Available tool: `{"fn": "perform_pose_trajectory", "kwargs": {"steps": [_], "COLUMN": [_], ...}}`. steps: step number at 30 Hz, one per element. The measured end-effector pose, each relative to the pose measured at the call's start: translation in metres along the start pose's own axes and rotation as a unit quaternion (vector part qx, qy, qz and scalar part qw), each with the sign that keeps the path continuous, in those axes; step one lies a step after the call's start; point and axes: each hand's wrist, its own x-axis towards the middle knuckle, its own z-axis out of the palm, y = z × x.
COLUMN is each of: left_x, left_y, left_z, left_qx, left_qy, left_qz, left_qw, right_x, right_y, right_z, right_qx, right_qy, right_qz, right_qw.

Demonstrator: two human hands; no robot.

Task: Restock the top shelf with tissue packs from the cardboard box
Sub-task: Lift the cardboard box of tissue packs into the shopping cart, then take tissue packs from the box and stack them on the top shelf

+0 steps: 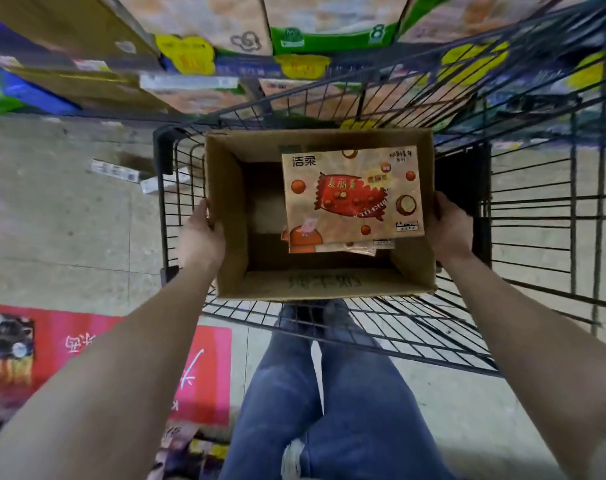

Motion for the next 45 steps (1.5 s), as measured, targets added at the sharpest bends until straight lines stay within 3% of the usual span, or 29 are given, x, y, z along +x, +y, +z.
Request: {"fn": "perform_pose_trajectory", "kwargs": {"steps": [3,5,8,11,13,18,23,27,29,31,34,40,45], "left_x": [-0.019,-0.031,-0.046,-0.063,-0.067,-0.066,-0.063,-0.052,-0.049,-0.048,-0.048,-0.047,-0.047], "left_y": [0.020,0.040,0.077,0.106,0.112,0.106,0.095,0.077,0.067,0.059,0.046,0.019,0.006], "left_z": [-0.008,-0.009,-0.004,-0.001,0.003,-0.006,-0.033,-0.063,-0.075,-0.083,-0.093,-0.099,-0.098], "left_qx": [-0.042,-0.075,-0.172,-0.245,-0.269,-0.259,-0.321,-0.368,-0.385,-0.394,-0.415,-0.448,-0.468], "left_qy": [0.074,0.116,0.010,-0.090,-0.123,-0.132,-0.128,-0.200,-0.226,-0.219,-0.208,-0.200,-0.189], "left_qz": [0.001,0.023,0.039,0.057,0.058,0.074,0.067,-0.014,-0.014,-0.011,-0.022,-0.031,-0.037], "left_qw": [0.996,0.990,0.984,0.964,0.953,0.954,0.936,0.908,0.895,0.893,0.885,0.871,0.862], "right_x": [0.002,0.002,-0.009,-0.024,-0.031,-0.040,-0.063,-0.072,-0.071,-0.065,-0.048,-0.041,-0.037], "right_y": [-0.006,-0.016,-0.045,-0.069,-0.076,-0.083,-0.104,-0.117,-0.120,-0.121,-0.110,-0.112,-0.103], "right_z": [-0.008,-0.017,-0.026,-0.023,-0.016,-0.009,-0.021,-0.026,-0.031,-0.030,-0.020,-0.006,-0.006], "right_qx": [0.031,0.044,0.125,0.227,0.205,0.123,0.179,0.246,0.278,0.271,0.164,0.179,0.234], "right_qy": [-0.020,0.028,0.087,-0.023,-0.081,-0.058,-0.091,-0.129,-0.136,-0.090,0.001,-0.147,-0.119], "right_qz": [0.047,0.067,0.070,0.065,0.048,0.021,-0.001,0.005,0.015,0.015,0.047,0.110,0.143], "right_qw": [0.998,0.996,0.986,0.972,0.974,0.991,0.980,0.961,0.951,0.958,0.985,0.967,0.954]}}
